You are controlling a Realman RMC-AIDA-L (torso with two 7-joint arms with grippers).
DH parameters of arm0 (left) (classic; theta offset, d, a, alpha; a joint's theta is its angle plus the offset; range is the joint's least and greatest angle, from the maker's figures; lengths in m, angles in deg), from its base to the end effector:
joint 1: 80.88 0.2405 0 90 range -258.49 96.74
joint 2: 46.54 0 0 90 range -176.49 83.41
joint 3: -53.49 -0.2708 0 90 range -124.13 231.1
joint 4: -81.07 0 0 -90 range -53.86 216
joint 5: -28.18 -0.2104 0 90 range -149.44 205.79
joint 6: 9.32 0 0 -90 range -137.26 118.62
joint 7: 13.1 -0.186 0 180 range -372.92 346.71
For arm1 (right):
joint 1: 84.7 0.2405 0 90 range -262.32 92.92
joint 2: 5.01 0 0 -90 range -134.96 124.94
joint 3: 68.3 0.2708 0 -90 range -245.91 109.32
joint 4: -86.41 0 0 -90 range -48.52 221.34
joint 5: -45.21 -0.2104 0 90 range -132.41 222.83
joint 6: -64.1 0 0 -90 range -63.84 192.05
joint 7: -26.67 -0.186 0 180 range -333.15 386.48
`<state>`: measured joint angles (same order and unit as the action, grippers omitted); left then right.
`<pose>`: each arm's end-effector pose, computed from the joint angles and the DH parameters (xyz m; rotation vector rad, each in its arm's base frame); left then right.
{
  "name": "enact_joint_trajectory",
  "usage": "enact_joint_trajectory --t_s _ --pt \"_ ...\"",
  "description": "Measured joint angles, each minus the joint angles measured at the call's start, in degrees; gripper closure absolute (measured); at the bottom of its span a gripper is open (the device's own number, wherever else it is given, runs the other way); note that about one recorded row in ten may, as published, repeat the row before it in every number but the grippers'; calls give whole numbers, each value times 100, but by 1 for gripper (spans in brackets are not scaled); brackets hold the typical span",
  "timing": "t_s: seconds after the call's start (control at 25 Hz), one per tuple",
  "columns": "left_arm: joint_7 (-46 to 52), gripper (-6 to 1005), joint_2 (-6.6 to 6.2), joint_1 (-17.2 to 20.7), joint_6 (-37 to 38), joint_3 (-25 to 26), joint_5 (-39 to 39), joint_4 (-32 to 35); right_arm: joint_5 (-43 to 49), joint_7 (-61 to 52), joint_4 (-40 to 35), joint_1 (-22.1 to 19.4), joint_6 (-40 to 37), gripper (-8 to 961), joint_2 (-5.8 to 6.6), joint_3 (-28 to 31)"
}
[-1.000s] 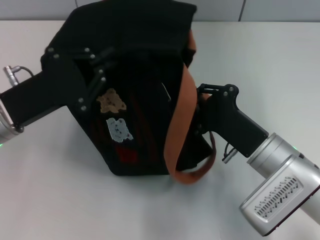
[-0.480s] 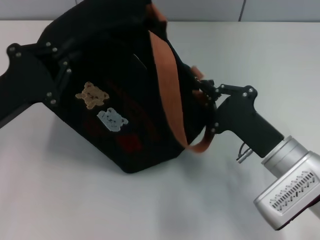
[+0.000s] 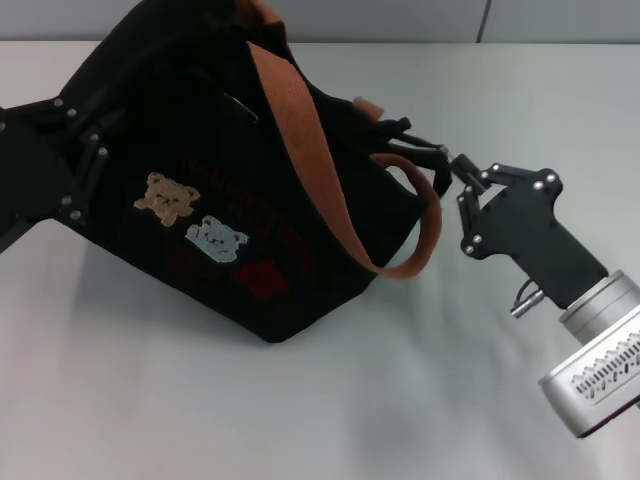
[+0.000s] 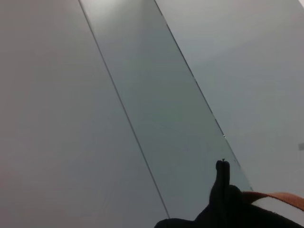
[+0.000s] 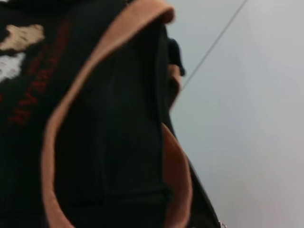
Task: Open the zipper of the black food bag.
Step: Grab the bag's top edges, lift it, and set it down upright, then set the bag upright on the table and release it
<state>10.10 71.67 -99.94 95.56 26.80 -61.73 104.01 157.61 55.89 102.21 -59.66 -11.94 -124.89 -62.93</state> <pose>-0.2778 0.2961 0.0207 -2.0484 0.1979 -0.9692 0.2614 0.3195 -0.1110 -1.9540 -0.2340 0.4963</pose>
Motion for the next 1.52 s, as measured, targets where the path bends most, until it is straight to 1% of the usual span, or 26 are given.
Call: enact_joint_trajectory --t_s 0.52,0.8,0.96,1.12,1.24,1.36,1.4,1.44,1.48,1.52 --pt "0 909 -5 185 -44 168 0 -12 1 -4 -77 -77 76 882 0 650" --pt "0 908 -9 212 -47 215 0 -3 2 -6 -86 -159 94 864 0 921" --pt "0 908 -10 211 -94 236 0 -20 2 -170 -57 -167 77 854 -1 966" --pt "-22 907 17 213 -245 246 1 -130 1 -876 -15 -166 19 844 0 1122" --pt "-310 907 39 144 -559 264 34 -653 1 -1653 -75 -149 -86 836 9 1205" --pt "-398 906 42 23 -819 312 141 -1138 1 -2534 -243 -148 -441 828 17 1276" --pt "-386 906 46 -16 -879 337 177 -1266 1 -2795 -300 -148 -551 798 21 1306" --pt "-386 906 46 -16 -879 337 177 -1266 1 -3373 -438 -140 -780 767 32 1349" --pt "-308 906 51 -76 -940 423 320 -1506 1 -3373 -438 -140 -780 737 32 1349" --pt "-245 906 52 -98 -948 466 414 -1616 1 -3629 -503 -136 -871 707 34 1376"
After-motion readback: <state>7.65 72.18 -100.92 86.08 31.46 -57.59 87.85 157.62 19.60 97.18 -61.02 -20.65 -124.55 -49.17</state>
